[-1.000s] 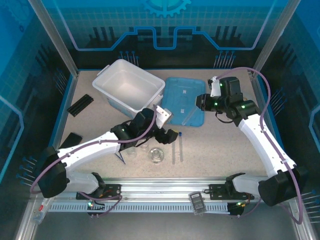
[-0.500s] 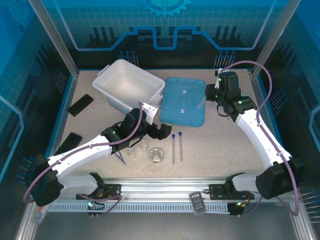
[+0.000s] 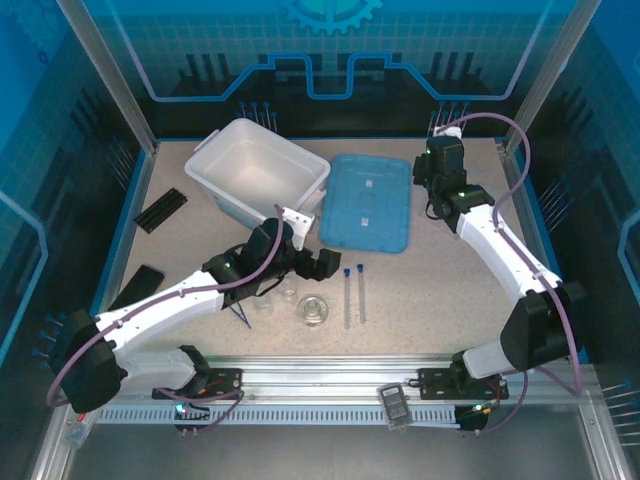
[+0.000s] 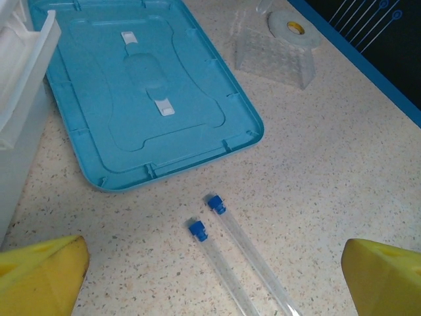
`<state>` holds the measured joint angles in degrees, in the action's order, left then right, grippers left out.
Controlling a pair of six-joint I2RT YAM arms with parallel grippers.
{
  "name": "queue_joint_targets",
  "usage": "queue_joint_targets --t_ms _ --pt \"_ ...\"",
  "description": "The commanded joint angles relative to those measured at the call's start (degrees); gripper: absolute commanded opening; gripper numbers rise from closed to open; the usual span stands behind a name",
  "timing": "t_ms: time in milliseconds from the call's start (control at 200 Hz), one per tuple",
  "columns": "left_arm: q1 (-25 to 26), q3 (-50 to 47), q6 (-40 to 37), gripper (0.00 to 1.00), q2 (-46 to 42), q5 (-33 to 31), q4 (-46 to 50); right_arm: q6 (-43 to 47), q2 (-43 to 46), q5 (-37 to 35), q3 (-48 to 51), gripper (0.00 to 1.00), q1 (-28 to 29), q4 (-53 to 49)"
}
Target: Organize the chemistry lab equipment
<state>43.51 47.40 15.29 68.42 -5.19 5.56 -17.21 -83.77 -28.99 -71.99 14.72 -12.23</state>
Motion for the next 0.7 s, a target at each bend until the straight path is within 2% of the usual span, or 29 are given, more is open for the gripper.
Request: queue_joint_targets --t_ms 0,250,696 --pt "0.2 -1.8 1.3 0.99 -2.9 -1.7 2.1 1.2 -2.7 -3.4 0.8 0.21 -1.9 4.7" --pt "0.3 -4.2 1.8 1.0 -5.2 -2.1 3.4 0.0 -5.1 -2.3 2.0 0.21 -4.0 5.2" --pt "0.5 -5.1 2.6 1.0 -5.6 -1.8 3.6 -0.4 -6.3 -2.5 4.1 0.21 -4.3 5.3"
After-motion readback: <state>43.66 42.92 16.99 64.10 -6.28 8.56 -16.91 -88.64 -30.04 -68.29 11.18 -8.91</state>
